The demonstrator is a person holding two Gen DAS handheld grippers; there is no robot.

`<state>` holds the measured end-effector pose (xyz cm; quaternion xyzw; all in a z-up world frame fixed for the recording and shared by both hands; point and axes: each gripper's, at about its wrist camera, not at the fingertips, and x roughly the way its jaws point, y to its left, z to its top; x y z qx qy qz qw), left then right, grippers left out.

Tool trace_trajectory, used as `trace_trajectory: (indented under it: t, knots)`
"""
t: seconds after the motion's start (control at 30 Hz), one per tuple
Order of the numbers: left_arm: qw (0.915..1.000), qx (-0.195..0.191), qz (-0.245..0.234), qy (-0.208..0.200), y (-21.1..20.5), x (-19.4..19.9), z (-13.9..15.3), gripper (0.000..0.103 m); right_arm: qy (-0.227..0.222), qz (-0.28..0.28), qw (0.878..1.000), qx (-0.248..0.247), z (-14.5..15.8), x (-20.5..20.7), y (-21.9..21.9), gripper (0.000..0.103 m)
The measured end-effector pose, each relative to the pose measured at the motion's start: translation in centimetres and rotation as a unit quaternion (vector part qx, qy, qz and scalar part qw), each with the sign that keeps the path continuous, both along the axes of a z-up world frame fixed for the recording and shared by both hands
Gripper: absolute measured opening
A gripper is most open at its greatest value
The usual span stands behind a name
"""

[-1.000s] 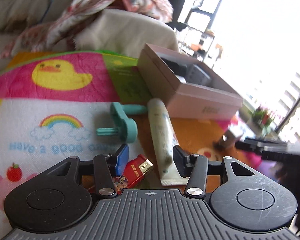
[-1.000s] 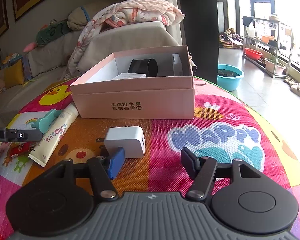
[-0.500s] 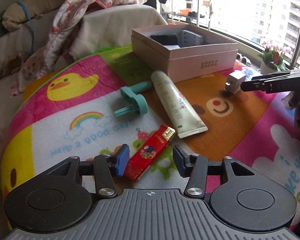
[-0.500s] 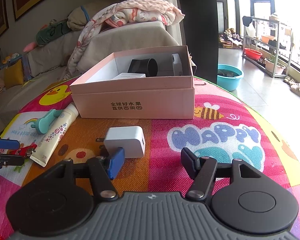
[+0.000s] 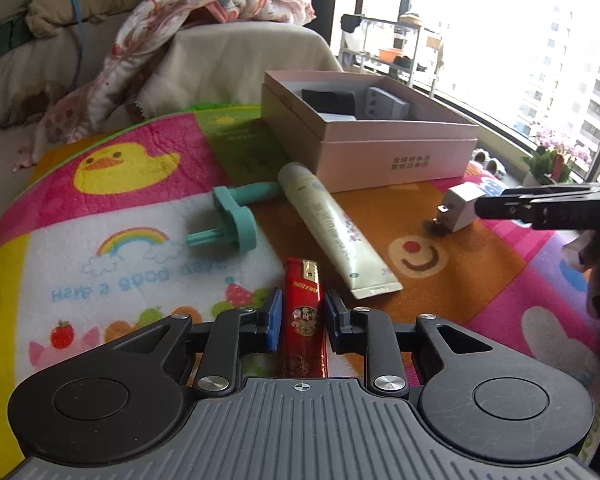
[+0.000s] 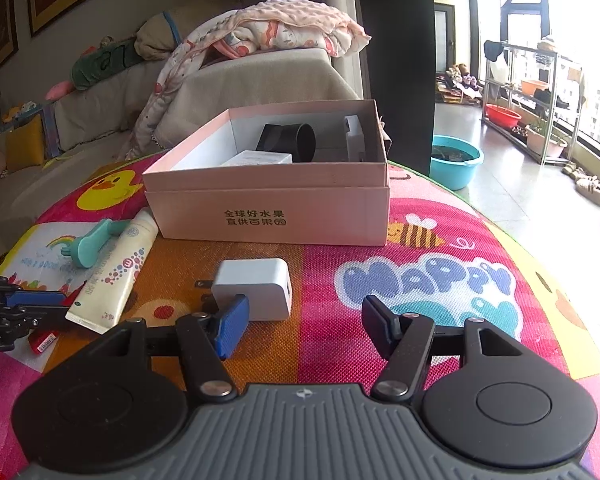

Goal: Organize rigid objects
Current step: 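Grasp the cream tube with the right tool while the left tool holds the lighter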

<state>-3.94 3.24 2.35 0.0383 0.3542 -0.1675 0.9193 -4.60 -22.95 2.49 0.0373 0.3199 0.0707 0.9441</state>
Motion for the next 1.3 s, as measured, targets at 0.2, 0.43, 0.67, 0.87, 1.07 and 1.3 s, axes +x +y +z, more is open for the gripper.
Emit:
trace_trajectory:
  t: [0.2, 0.43, 0.67, 0.87, 1.07, 1.3]
  knots:
    - [0.9988, -0.028, 0.04, 0.002, 3.4, -0.9, -0.1, 0.027, -0.01, 0.089, 0.996, 0.022, 3.0, 0.6, 3.7, 0.063]
    - [0.9981, -0.046, 0.042, -0.002, 4.0, -1.3, -0.2, 0.027, 0.056, 0.135, 0.989, 0.016, 1.9, 5.9, 11.7, 0.063]
    - [0.9973, -0.062, 0.041, -0.005, 4.4, -1.6, -0.4, 0.027, 0.069, 0.133, 0.988, -0.026, 0.4, 7.2, 14.3, 0.041]
    - [0.997, -0.065, 0.041, -0.006, 4.1, -1.6, -0.4, 0.03, 0.079, 0.162, 0.983, -0.046, 0.8, 3.6, 12.4, 0.037]
    - [0.9979, -0.063, 0.013, -0.003, 1.9, -1.3, -0.4, 0.031, 0.056, 0.152, 0.982, -0.097, 0.8, -1.9, 9.3, 0.037]
    - [0.9997, -0.005, -0.015, -0.019, -1.9, -2.2, -0.7, 0.047, 0.055, 0.131, 0.986, -0.083, 0.8, -3.6, 7.1, 0.037]
